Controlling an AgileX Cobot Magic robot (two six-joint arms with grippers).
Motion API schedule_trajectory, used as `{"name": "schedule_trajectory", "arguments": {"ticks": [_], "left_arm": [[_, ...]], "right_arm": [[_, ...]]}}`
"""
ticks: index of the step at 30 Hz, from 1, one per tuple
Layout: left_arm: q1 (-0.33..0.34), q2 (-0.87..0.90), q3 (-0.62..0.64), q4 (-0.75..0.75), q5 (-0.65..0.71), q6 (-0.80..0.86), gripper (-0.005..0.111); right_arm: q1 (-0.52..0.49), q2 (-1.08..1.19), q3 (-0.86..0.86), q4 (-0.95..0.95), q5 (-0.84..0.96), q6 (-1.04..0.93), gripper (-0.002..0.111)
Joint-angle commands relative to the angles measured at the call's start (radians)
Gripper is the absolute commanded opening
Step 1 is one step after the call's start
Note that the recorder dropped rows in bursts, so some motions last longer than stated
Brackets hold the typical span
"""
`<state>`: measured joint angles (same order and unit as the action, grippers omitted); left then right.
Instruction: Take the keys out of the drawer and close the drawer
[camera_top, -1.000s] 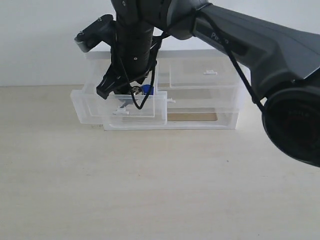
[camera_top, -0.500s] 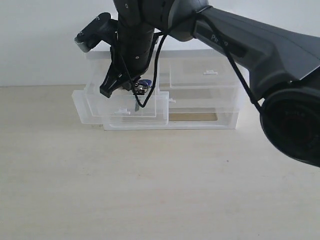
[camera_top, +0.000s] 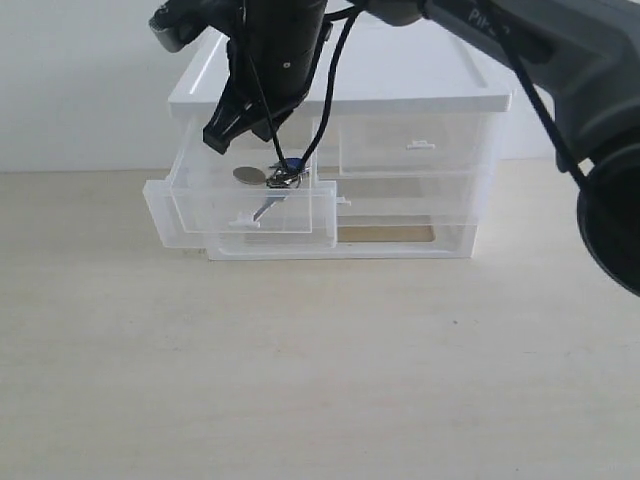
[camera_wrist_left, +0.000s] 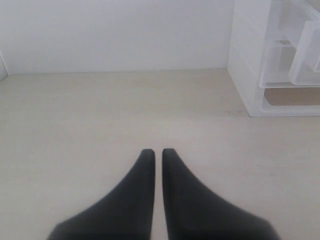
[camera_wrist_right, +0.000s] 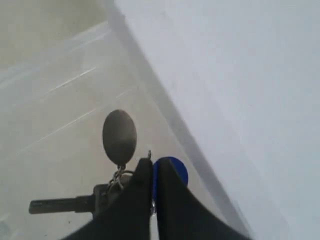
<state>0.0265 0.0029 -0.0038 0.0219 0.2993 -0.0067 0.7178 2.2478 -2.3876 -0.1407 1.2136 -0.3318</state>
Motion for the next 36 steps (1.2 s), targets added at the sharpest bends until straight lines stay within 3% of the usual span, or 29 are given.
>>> {"name": "schedule_trajectory", "arguments": {"ticks": [1, 4, 6, 10, 11, 12, 17, 26, 30, 36], "left_arm": [[0.002, -0.003, 0.004, 0.002, -0.004, -0.001, 0.004], [0.002, -0.003, 0.004, 0.002, -0.004, -0.001, 0.004], [0.002, -0.003, 0.004, 0.002, -0.004, -0.001, 0.004], [0.002, -0.003, 0.004, 0.002, -0.004, -0.001, 0.004], [0.002, -0.003, 0.004, 0.002, -0.004, -0.001, 0.004], [0.002, -0.003, 0.004, 0.002, -0.004, -0.001, 0.004], [0.002, -0.003, 0.004, 0.002, -0.004, -0.001, 0.004], [0.002, -0.003, 0.004, 0.002, -0.004, -0.001, 0.004], [0.002, -0.003, 0.004, 0.002, -0.004, -0.001, 0.004], [0.002, -0.003, 0.004, 0.002, -0.004, -0.001, 0.004]], "right_arm": [[-0.009, -0.021, 0.002, 0.005, 0.008, 0.005, 0.0], [-0.009, -0.021, 0.002, 0.047, 0.008, -0.004, 0.0], [-0.009, -0.019, 0.002, 0.05, 0.008, -0.007, 0.008], [-0.01, -0.013, 0.002, 0.05, 0.008, 0.022, 0.054], [-0.01, -0.005, 0.002, 0.037, 0.008, 0.044, 0.064], [-0.01, -0.003, 0.002, 0.014, 0.008, 0.073, 0.065], [-0.01, 0.046, 0.002, -0.014, 0.008, 0.1, 0.045], [-0.01, 0.125, 0.002, -0.004, 0.008, 0.004, 0.043], [-0.01, 0.127, 0.002, 0.004, -0.037, -0.038, 0.0], [-0.01, 0.125, 0.002, 0.002, -0.132, -0.04, 0.0]]}}
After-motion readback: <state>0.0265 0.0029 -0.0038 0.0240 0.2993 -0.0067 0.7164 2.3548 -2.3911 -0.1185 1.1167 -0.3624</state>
